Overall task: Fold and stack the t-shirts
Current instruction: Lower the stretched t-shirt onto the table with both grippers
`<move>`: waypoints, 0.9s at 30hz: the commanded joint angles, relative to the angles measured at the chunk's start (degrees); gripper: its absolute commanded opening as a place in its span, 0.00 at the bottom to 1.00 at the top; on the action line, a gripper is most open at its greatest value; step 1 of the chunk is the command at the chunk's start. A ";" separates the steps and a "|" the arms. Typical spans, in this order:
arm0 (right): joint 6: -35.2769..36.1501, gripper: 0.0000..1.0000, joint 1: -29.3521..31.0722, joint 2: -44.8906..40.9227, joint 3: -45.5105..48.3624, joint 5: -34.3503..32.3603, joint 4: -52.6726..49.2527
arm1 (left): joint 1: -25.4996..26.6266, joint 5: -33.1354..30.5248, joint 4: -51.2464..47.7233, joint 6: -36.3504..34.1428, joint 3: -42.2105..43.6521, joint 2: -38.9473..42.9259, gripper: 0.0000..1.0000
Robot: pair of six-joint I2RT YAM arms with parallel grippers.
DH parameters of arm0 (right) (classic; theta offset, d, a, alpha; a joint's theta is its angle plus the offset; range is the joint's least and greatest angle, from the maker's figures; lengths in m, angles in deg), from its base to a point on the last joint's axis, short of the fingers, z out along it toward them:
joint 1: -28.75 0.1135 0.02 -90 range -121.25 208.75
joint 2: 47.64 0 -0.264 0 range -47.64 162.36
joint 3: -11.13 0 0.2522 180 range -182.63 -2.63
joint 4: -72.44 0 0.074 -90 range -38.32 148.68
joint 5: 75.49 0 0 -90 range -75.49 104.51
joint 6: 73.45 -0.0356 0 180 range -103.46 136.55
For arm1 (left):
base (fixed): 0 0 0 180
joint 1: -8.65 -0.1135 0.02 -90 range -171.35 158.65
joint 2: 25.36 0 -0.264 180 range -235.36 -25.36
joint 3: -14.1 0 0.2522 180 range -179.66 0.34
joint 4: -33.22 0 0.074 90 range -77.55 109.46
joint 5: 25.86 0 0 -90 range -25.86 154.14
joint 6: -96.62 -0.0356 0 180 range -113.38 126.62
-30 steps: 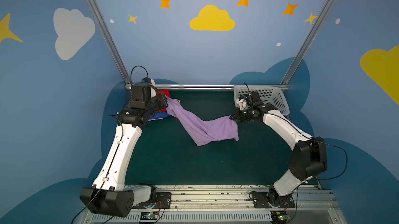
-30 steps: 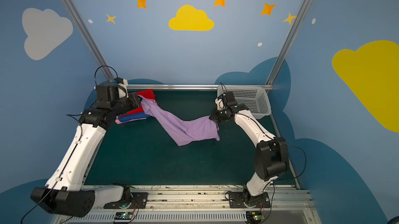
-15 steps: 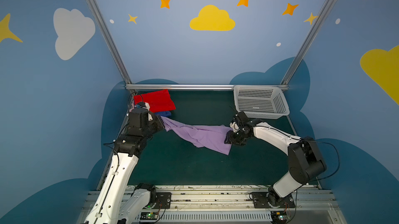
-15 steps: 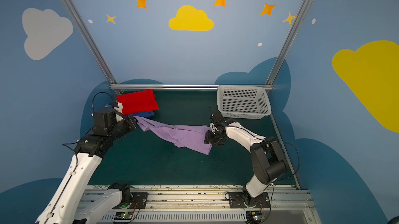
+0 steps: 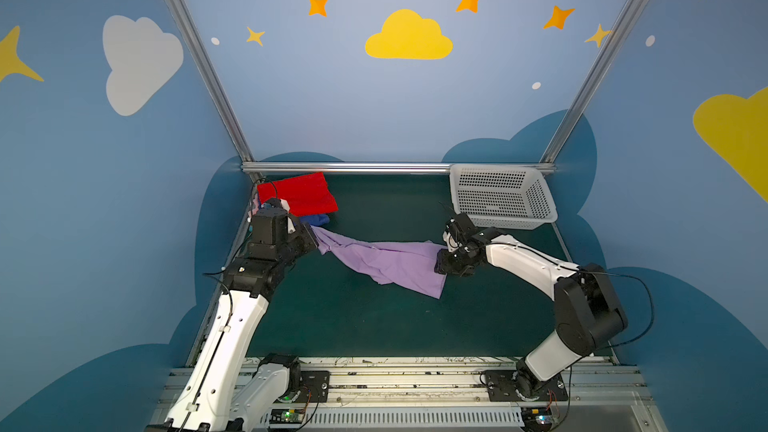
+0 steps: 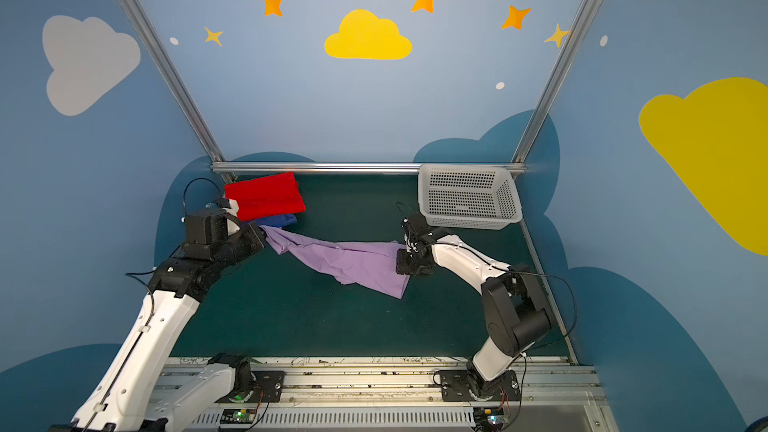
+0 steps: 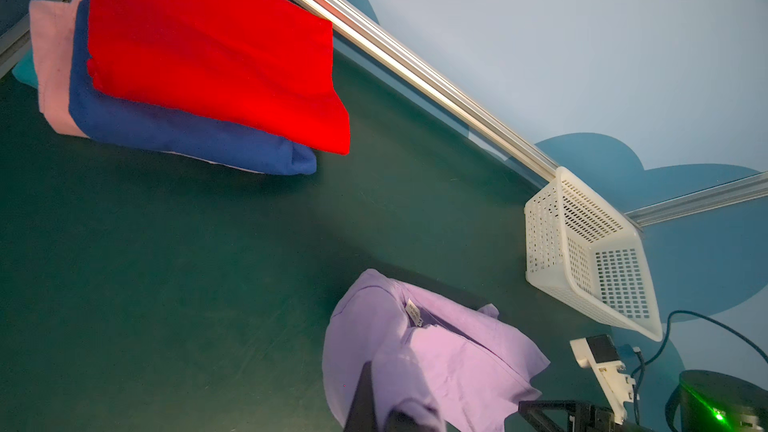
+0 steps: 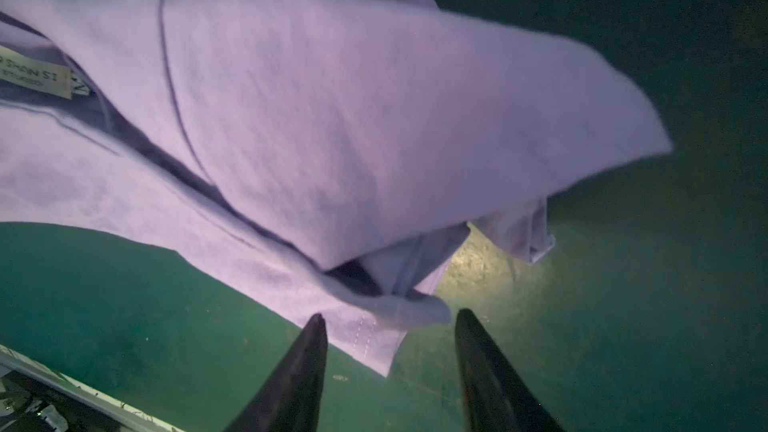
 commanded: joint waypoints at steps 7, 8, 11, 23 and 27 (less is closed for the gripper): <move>0.79 0.09 -1.32 4.39 -5.49 3.81 1.62 | -0.11 -0.36 0.07 0.03 -0.05 0.27 0.04; 0.75 0.06 -1.36 3.75 -5.32 3.71 1.66 | -0.12 -0.51 -0.10 -0.14 -0.23 0.27 0.04; 0.88 0.00 -1.53 1.09 -5.27 2.72 0.19 | -0.07 -1.02 -0.72 -0.72 -1.38 -0.37 0.04; 0.90 0.21 -3.45 -11.29 1.09 -0.16 -8.40 | -0.13 -1.16 -3.75 -2.49 -4.19 0.47 0.04; -0.30 0.00 -3.46 -11.64 3.37 2.53 -7.47 | -0.08 -0.15 -3.22 -1.94 -3.66 0.20 0.04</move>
